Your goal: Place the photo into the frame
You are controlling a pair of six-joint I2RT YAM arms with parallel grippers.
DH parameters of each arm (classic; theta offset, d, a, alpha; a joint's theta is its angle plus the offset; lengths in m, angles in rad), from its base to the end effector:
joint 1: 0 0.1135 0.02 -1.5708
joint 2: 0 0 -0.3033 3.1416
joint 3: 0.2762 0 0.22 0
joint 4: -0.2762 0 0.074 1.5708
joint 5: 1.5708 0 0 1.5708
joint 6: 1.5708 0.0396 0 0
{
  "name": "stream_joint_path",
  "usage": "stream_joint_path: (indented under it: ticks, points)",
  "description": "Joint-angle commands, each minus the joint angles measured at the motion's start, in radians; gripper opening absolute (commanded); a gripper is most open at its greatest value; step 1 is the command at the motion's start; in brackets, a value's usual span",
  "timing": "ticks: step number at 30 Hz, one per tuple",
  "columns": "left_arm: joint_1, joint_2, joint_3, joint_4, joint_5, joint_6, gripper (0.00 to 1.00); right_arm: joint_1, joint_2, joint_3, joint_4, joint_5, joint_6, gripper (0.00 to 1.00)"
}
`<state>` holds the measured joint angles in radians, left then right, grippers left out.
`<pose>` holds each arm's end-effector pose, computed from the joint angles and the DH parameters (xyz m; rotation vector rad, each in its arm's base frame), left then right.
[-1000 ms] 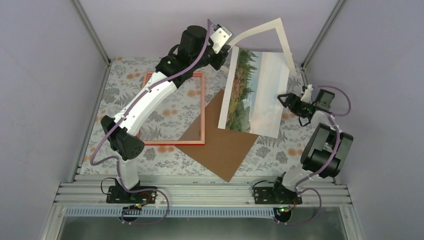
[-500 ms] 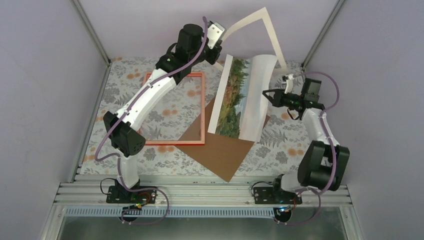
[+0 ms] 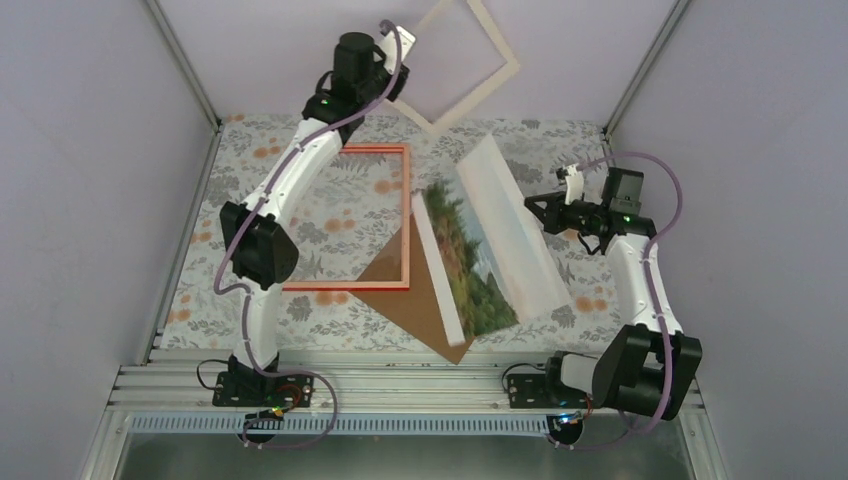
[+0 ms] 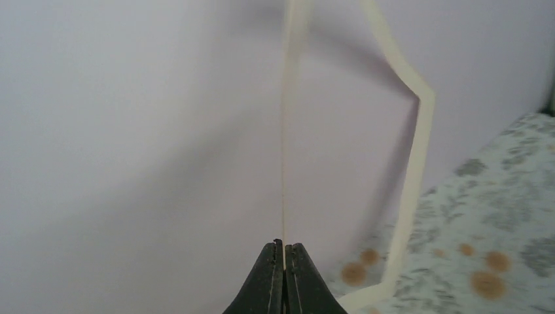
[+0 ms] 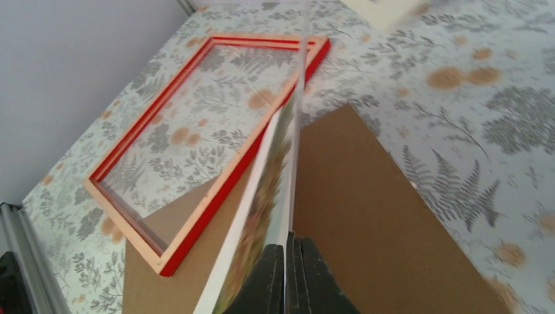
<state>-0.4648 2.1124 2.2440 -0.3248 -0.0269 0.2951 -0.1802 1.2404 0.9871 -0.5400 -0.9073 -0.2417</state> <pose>0.4383 -0.2186 0.4388 0.6364 1.6463 -0.0995 0.2127 -0.0070 0.3353 -0.4807 2.0729 0.8159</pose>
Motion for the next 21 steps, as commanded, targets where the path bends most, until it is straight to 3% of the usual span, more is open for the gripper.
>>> stream_joint_path:
  ticks: [1, 5, 8, 13, 21]
  points:
    - [0.056, -0.068, 0.034, 0.070, 0.088, 0.216, 0.02, -0.047, 0.004, -0.022, -0.024, 0.058, -0.025, 0.04]
    - [0.110, -0.193, -0.133, 0.027, 0.204, 0.426, 0.02, -0.071, 0.032, -0.015, -0.039, 0.072, -0.041, 0.04]
    - [0.166, -0.334, -0.356, 0.007, 0.314, 0.611, 0.03, -0.078, 0.055, -0.010, -0.059, 0.090, -0.066, 0.04]
    - [0.241, -0.585, -0.748, -0.053, 0.382, 0.933, 0.02, -0.084, 0.094, 0.017, -0.110, 0.110, -0.122, 0.04]
    - [0.297, -0.885, -1.226, -0.133, 0.412, 1.163, 0.02, -0.087, 0.135, 0.072, -0.150, 0.100, -0.157, 0.04]
